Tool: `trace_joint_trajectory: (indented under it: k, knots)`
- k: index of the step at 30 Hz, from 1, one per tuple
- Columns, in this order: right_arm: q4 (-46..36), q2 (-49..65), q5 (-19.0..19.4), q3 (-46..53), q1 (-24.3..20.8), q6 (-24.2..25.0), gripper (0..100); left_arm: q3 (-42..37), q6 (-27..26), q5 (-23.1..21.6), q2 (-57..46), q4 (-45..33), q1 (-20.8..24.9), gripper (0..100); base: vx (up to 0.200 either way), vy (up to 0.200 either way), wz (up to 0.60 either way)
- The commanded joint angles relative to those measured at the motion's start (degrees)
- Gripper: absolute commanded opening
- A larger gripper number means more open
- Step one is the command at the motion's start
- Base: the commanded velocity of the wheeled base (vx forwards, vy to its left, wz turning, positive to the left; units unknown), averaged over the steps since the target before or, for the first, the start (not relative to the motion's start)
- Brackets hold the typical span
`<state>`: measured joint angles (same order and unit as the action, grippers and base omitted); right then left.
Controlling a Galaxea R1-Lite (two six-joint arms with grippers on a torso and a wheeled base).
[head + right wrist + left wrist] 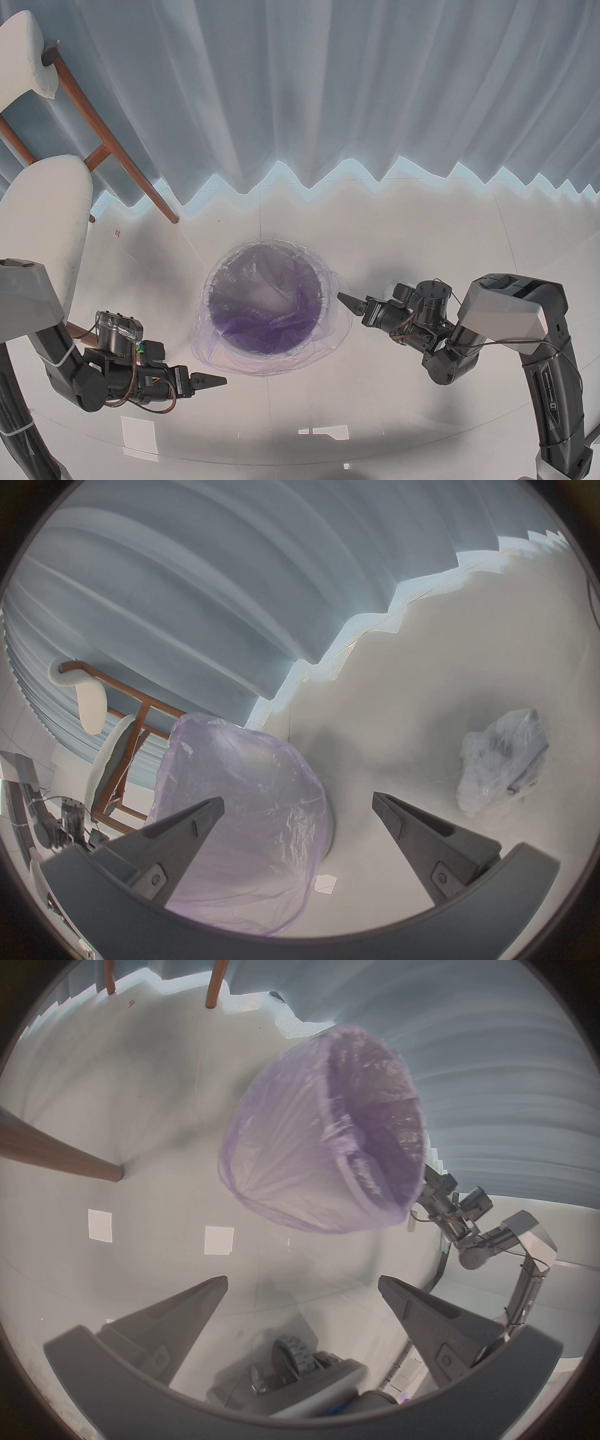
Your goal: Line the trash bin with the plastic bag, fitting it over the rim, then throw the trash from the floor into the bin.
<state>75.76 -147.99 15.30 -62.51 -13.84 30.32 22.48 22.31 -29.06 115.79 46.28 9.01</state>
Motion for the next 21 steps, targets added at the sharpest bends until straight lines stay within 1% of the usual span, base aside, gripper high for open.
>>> trace_joint_trajectory:
  k: [1,3,4,5,6,7,9,15,21]
  knots:
    - [0.4,-1.8,-0.1,-2.0,0.0,0.0,100,1.4,0.3,2.5,13.7,8.0,-0.4,100,0.000,0.000,0.00]
    - [0.4,-2.3,-0.2,-2.8,0.0,0.0,100,1.4,1.2,2.6,15.5,12.1,-0.5,100,0.000,0.000,0.00]
    - [0.5,-2.7,-0.3,-3.1,0.0,0.0,100,1.3,3.4,2.6,16.0,15.2,-0.5,100,0.000,0.000,0.00]
    - [0.5,-2.8,-0.3,-3.3,0.0,0.0,100,1.3,4.7,2.7,16.1,16.4,-0.4,100,0.000,0.000,0.00]
    - [0.5,-2.8,-0.3,-3.3,0.0,0.0,100,1.3,4.7,2.7,16.1,16.4,-0.4,100,0.000,0.000,0.00]
    - [1.1,-3.2,-0.3,-3.4,0.0,0.0,100,2.0,9.0,3.1,16.8,19.3,-0.2,100,0.000,0.000,0.00]
    - [1.8,-3.4,-0.3,-3.5,0.0,0.0,100,3.4,10.3,3.9,17.2,19.7,0.0,100,0.000,0.000,0.00]
    - [2.8,-4.5,-0.4,-4.3,0.0,-0.1,100,6.2,10.6,8.1,18.6,19.9,0.6,100,0.000,0.000,0.00]
    - [2.8,-4.8,-0.4,-4.4,-0.1,-0.1,100,7.4,11.2,8.7,19.4,20.0,1.1,100,0.000,0.000,0.00]
